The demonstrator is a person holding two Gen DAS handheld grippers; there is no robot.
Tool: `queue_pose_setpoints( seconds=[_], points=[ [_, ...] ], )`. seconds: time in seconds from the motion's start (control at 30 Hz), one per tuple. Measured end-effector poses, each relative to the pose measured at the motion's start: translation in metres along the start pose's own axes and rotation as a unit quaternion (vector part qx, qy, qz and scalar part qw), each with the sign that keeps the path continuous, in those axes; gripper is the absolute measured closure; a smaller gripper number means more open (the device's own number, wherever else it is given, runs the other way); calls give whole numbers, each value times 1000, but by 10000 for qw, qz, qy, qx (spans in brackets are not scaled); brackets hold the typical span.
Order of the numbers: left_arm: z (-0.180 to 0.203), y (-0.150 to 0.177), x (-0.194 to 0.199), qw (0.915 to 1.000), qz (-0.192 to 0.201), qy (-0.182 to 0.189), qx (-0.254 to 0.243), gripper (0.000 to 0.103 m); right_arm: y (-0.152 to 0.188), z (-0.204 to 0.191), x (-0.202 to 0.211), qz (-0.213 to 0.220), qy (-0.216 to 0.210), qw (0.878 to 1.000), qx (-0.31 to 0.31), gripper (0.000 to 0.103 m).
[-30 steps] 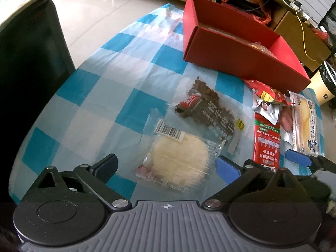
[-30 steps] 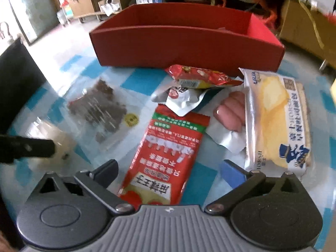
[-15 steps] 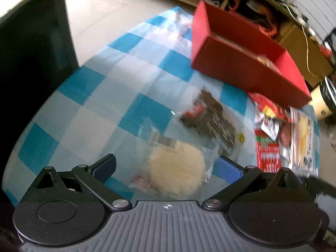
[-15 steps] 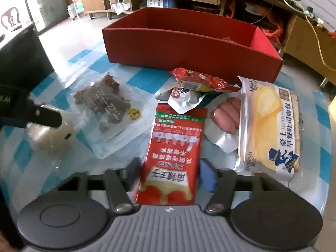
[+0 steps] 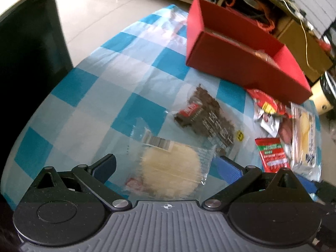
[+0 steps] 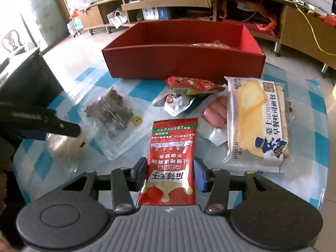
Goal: Organize snacks
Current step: 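Grasp the round bun pack with the left tool while the right tool grasps the red sausage pack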
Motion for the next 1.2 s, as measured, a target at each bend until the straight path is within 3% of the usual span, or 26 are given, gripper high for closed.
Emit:
queue_pose_setpoints(
  seconds=[0.23, 0.4, 0.43, 0.47, 0.57, 0.63, 0.7, 0.8, 0.83, 0.87, 1.2],
  points=[
    [8, 5, -16, 9989, -189, -313, -302, 4, 2, 4, -11, -163, -89, 9997, -129, 63],
    [12, 7, -11, 9980, -59, -424, -476, 12, 4, 11, -18, -241, -96, 9990, -372, 62],
    [13, 8, -10, 9981, -45, -380, -493, 19, 3, 12, -18, -233, -112, 9989, -403, 61],
    [13, 8, -9, 9980, -46, -396, -498, 20, 2, 11, -19, -217, -113, 9988, -419, 61],
    [14, 9, -9, 9978, -23, -413, -519, 20, -1, 5, -24, -168, -87, 9995, -265, 50],
    [16, 9, -9, 9976, -30, -430, -549, 18, -2, -1, -28, -170, -67, 9998, -103, 31],
    [16, 10, -11, 9976, -69, -441, -539, 17, -2, -11, -34, -199, -34, 9997, 103, 25],
    [16, 11, -14, 9966, -86, -542, -607, 16, 0, -22, -40, -113, 366, 9970, 668, 31],
    [16, 11, -14, 9966, -74, -536, -618, 17, -1, -22, -38, -120, 356, 9973, 633, 45],
    [16, 11, -13, 9966, -61, -521, -629, 19, -2, -20, -36, -108, 401, 9970, 646, 50],
    [29, 14, 7, 9970, 98, -186, -746, 24, -5, -7, -6, 39, -198, 9998, 23, 55]
  ],
)
Point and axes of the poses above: each gripper's, at about its wrist camera, not at the fingertips, and x roughly against the way its jaws point, z to its right, y to its underside, the point moved 4 cm from there along -x, roughly the way its jaws point, and after that the axes turned 4 degrees about -y, right-handed, at the moved point
